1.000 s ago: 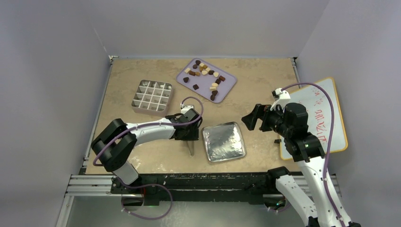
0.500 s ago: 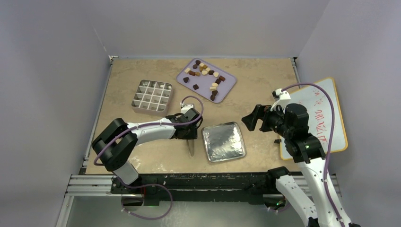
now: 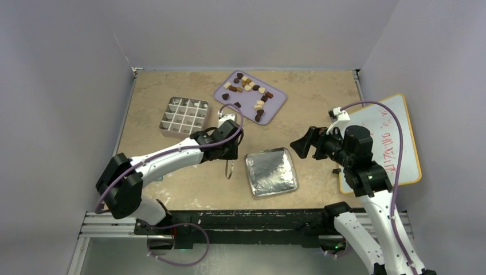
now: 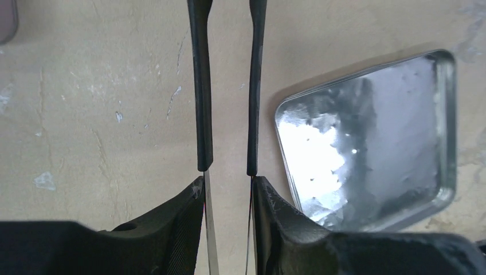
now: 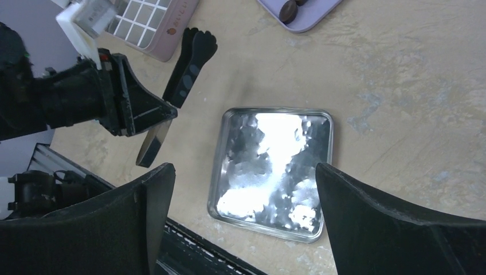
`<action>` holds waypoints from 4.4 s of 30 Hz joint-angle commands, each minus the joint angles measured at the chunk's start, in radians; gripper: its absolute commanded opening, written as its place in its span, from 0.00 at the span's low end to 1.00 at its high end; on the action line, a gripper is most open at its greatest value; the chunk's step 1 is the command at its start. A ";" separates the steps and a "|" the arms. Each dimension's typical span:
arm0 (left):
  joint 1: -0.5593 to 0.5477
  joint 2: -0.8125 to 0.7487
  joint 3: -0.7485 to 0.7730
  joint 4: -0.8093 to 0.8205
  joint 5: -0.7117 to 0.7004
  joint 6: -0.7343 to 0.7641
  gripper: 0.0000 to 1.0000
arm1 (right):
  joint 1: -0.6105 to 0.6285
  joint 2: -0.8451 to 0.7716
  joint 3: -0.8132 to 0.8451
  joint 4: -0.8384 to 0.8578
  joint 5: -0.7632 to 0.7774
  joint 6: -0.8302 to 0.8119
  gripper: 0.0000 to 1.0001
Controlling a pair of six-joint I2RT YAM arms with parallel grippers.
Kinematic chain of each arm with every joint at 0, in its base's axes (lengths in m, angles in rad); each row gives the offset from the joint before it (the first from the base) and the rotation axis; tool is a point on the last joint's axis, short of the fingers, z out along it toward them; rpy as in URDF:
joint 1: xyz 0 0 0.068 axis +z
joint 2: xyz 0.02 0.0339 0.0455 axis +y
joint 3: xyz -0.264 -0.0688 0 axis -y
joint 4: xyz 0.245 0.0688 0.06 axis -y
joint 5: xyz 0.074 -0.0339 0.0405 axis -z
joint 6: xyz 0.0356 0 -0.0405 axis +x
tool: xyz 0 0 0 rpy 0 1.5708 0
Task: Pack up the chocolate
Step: Pick up the clamp at the center of the board, then adjust the clamp, then pick up the fake chocolate from the plate.
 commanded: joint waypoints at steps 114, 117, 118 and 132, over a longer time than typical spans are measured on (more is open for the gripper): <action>-0.004 -0.255 0.167 -0.058 -0.002 0.313 0.31 | 0.361 0.433 -0.164 0.553 0.213 0.831 0.79; -0.003 -0.202 0.207 -0.079 -0.035 0.328 0.35 | 0.361 0.315 -0.162 0.435 0.278 0.733 0.88; -0.003 -0.181 0.223 -0.080 -0.045 0.335 0.36 | 0.361 0.263 -0.164 0.407 0.294 0.702 0.92; 0.068 0.275 0.578 -0.028 0.066 0.413 0.35 | 0.361 -0.202 -0.198 0.092 0.518 0.489 0.99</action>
